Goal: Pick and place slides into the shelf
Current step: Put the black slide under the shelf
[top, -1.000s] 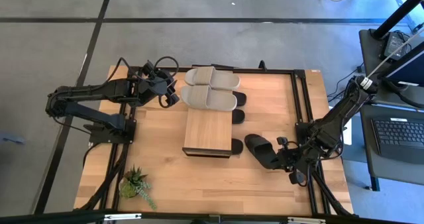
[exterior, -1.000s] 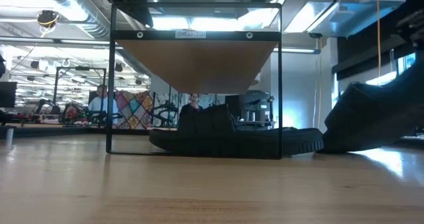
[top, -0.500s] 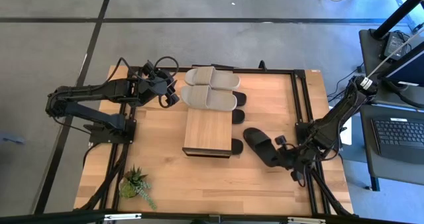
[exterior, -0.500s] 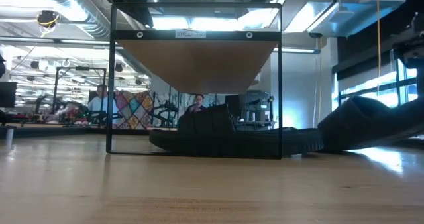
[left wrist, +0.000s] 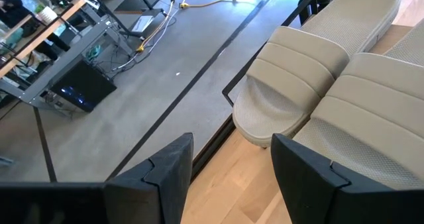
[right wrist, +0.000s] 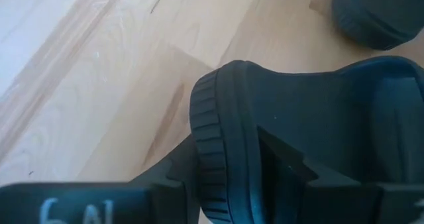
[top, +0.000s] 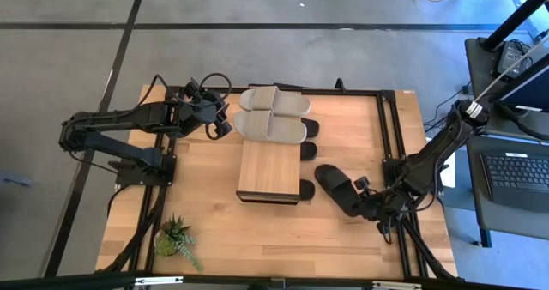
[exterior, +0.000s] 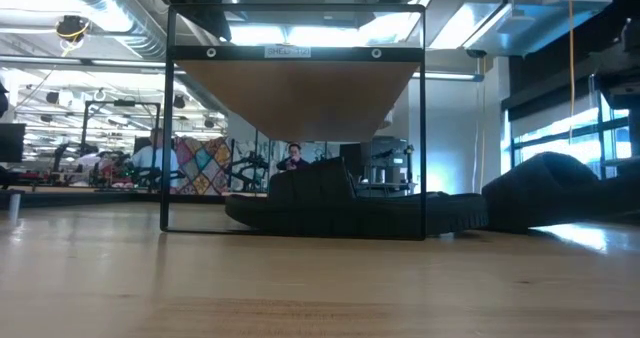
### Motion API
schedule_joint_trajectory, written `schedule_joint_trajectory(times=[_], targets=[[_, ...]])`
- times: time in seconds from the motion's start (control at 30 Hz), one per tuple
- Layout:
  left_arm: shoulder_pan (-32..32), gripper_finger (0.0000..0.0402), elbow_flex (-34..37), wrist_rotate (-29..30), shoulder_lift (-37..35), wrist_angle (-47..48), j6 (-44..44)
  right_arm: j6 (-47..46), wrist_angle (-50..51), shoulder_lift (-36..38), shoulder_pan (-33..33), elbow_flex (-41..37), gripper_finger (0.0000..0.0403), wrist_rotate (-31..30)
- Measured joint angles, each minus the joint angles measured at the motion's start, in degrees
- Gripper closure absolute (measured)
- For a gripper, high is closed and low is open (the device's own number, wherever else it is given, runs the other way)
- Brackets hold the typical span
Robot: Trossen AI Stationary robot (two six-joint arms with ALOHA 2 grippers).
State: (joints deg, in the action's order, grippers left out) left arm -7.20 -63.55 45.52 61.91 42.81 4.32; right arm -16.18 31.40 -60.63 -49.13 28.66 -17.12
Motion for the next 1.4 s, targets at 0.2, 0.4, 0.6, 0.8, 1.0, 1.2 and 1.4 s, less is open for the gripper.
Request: schedule_joint_trajectory(times=[0.2, 0.4, 0.6, 0.8, 1.0, 1.2, 1.4], targets=[[0.00, 0.0207, 0.00, 0.00, 0.02, 0.01, 0.00, 0.02, -0.04, -2.08, 0.07, 0.03, 0.0281, -0.12], [0.00, 0.0207, -0.02, 0.00, 0.02, 0.02, 0.00, -1.31, 0.34, -5.40, 1.03, 0.06, 0.0281, -0.46], [0.00, 0.0207, -0.02, -0.01, 0.02, 0.02, 0.00, -9.79, 4.33, -7.12, 3.22, 0.09, 0.0281, 1.87], [0.00, 0.0207, -0.02, -0.02, 0.02, 0.02, 0.00, -10.52, 4.28, -7.12, 3.33, 0.10, 0.0281, 2.79], [0.00, 0.0207, -0.02, -0.02, 0.02, 0.02, 0.00, -7.06, -0.73, -7.21, 3.33, -0.10, 0.0281, 0.01], [0.00, 0.0207, -0.02, -0.02, 0.02, 0.02, 0.00, -6.68, -3.65, -7.21, 3.33, -0.10, 0.0281, -0.77], [0.00, 0.0207, -0.02, -0.02, 0.02, 0.02, 0.00, -12.62, -4.12, -7.19, 3.44, -0.06, 0.0281, -1.07]])
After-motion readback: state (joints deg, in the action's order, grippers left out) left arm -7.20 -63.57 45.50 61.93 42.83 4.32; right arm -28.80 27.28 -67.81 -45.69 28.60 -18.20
